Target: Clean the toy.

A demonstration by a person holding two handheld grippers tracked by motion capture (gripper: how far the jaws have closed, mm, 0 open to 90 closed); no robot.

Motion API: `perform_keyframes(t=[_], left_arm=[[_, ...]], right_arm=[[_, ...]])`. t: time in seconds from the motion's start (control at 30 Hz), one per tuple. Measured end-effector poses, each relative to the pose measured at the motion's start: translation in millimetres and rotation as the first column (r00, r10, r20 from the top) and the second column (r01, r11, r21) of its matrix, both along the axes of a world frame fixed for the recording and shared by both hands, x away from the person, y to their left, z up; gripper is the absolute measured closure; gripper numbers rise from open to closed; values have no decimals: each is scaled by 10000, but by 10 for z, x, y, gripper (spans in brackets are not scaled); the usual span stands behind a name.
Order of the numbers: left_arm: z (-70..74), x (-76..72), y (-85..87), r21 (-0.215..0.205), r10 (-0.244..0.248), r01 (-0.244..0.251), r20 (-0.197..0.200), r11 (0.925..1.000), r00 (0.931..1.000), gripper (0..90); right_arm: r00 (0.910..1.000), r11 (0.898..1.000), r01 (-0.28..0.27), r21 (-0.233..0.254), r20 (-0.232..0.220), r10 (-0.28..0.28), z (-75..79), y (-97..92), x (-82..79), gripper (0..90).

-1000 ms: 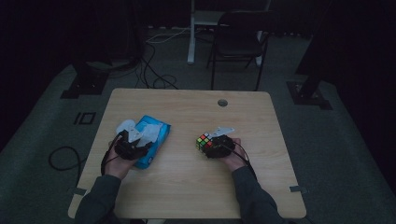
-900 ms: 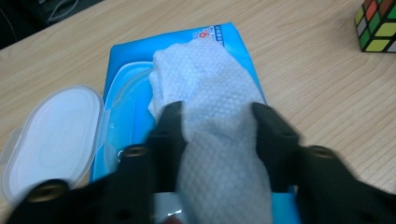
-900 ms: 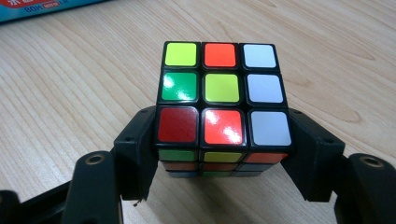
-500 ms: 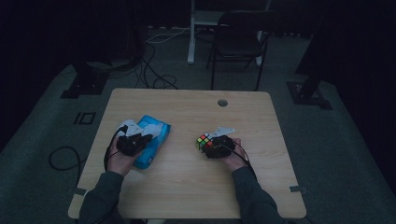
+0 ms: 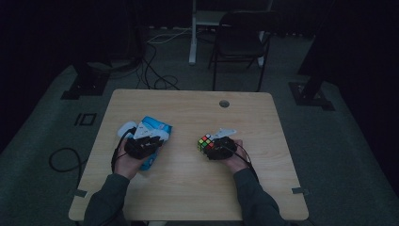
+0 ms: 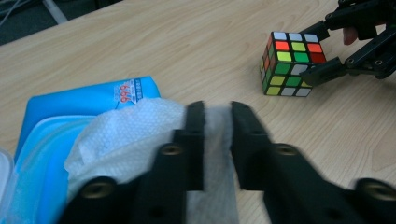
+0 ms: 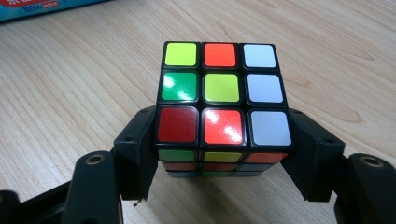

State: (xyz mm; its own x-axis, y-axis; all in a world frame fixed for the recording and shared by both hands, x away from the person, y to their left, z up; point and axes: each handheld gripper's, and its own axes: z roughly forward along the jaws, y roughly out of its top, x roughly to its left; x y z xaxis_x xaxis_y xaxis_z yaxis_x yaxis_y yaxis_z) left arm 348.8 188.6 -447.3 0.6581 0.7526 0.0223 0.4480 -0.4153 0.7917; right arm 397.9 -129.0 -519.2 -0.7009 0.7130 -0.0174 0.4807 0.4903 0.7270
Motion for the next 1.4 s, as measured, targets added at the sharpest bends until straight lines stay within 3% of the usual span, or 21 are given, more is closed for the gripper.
perform_keyframes(t=[0.1,0.2,0.4,0.6,0.87,1.03,1.13,1.17,1.4], left_arm=[[58,-46,24,-215,-79,83,173,9997,9998,644],[167,-98,72,-292,-102,116,479,9995,9988,612],[258,-88,212,-171,554,-542,779,9984,9954,592],[54,79,297,422,971,-994,546,9941,9938,535],[-225,246,354,523,1137,-1117,-360,9924,9929,427],[-333,345,338,893,1449,-1388,-657,9863,9873,447],[-362,362,339,1003,1714,-1634,-767,9815,9822,586],[-365,368,358,826,1701,-1628,-904,9832,9813,624],[-311,359,396,318,1671,-1649,-876,9858,9821,662]], right_arm=[[10000,10000,-4,-3,3,4,0,0,0,343],[10000,10000,-4,-3,4,4,0,0,0,343],[10000,10000,-10,-16,5,10,0,0,0,343],[10000,10000,-28,-8,3,28,0,-2,1,344],[10000,10000,-44,4,-12,44,0,-4,1,343],[10000,10000,-37,6,-6,37,-1,-3,1,343],[10000,10000,-43,9,-5,43,-1,-5,0,343],[10000,10000,-44,10,2,44,-2,-6,0,343],[10000,10000,-35,17,3,35,-3,-5,-1,343]])
